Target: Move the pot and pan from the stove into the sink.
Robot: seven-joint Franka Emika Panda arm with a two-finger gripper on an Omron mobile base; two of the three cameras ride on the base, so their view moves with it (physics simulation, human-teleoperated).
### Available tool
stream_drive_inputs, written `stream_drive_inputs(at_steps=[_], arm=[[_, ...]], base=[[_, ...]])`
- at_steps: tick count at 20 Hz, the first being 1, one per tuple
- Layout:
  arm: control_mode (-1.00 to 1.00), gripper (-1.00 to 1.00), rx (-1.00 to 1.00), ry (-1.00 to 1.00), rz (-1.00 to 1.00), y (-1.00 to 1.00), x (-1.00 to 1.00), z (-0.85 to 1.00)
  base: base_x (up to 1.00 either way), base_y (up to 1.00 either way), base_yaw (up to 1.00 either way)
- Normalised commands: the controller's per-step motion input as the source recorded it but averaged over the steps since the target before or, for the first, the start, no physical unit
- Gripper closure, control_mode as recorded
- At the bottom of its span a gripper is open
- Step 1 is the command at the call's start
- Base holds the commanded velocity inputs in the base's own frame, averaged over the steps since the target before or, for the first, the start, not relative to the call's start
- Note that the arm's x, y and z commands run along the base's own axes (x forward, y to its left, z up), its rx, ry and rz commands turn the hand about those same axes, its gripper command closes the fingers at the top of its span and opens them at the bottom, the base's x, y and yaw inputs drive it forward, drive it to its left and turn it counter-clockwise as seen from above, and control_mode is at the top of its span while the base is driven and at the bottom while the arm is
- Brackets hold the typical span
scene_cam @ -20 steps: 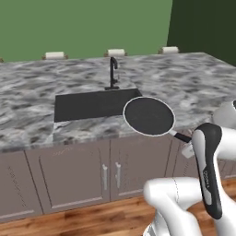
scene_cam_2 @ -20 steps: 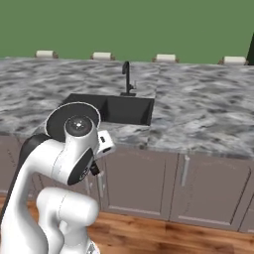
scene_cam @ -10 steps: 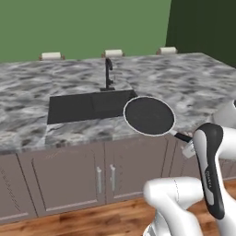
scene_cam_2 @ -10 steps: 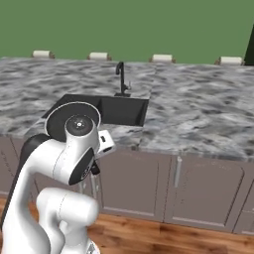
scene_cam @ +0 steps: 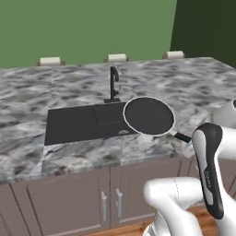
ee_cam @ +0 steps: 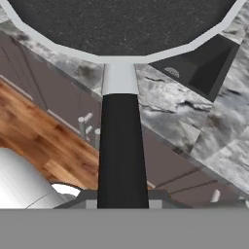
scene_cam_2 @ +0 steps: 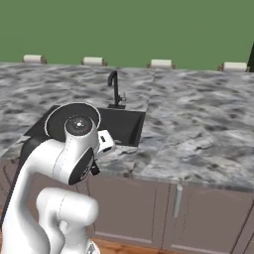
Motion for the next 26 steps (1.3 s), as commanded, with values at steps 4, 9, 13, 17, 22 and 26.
stream_drive_inputs(at_steps=[4, 9, 13, 17, 22, 26], arm=[[1.00, 1.00, 0.00, 0.00, 0.00, 0.00, 0.00, 0.00], [1.00, 1.00, 0.00, 0.00, 0.00, 0.00, 0.00, 0.00], [-1.00, 1.00, 0.00, 0.00, 0.00, 0.00, 0.00, 0.00], [-1.00, 1.00, 0.02, 0.01, 0.00, 0.00, 0.01, -0.01], [-1.00, 1.00, 0.00, 0.22, 0.00, 0.00, 0.17, -0.02], [-1.00, 1.00, 0.00, 0.30, 0.01, 0.00, 0.28, -0.01]], base=[[0.73, -0.14, 0.00], [0.57, -0.15, 0.00], [0.06, -0.02, 0.00], [0.00, 0.00, 0.00], [0.00, 0.00, 0.00], [0.00, 0.00, 0.00]])
